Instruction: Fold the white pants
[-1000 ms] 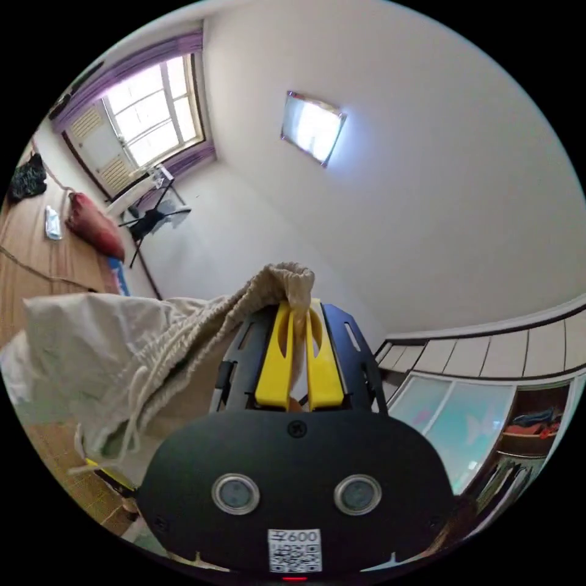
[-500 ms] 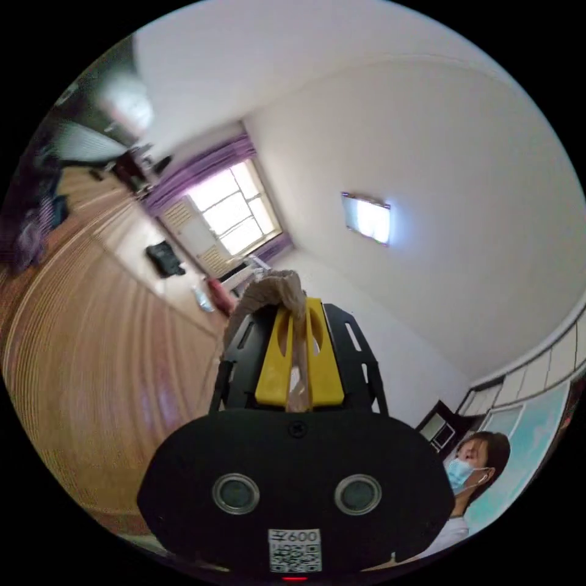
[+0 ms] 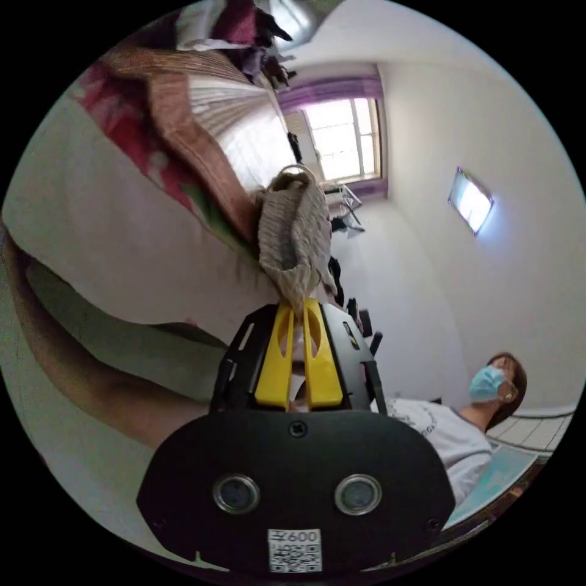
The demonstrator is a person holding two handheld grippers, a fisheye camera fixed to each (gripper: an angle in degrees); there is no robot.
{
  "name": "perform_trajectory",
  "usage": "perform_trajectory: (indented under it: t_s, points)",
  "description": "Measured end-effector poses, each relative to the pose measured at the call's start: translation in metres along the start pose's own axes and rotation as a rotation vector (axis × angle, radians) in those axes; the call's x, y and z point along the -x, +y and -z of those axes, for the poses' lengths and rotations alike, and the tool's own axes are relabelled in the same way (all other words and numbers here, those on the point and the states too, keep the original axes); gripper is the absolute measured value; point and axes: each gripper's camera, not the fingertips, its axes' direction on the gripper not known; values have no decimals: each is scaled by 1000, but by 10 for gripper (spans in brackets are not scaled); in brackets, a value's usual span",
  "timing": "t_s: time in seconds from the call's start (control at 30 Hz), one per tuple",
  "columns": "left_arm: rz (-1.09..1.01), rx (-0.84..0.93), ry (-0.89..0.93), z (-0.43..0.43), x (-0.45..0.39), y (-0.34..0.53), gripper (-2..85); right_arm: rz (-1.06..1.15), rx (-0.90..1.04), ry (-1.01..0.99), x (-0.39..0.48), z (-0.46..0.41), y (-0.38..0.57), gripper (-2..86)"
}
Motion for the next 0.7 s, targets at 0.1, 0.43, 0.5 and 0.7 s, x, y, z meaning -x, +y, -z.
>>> perform_trajectory:
  t_s: [0.1,0.43,0.5,0.7]
  points:
    - [2,159,72,-30,-28,-11,30,-17,34,-69,-11,2,0,-8]
    - [66,51,-239,84,-66,0,43,-113,-44,179,-46,69,78,1]
    - [-15,-62,-292,101,-104,-15,65,-180,-67,214,-55,85,91,1]
    - [-122,-155,-269,31,-183,-161,175,-310,-253,275,-61,143,106,-4]
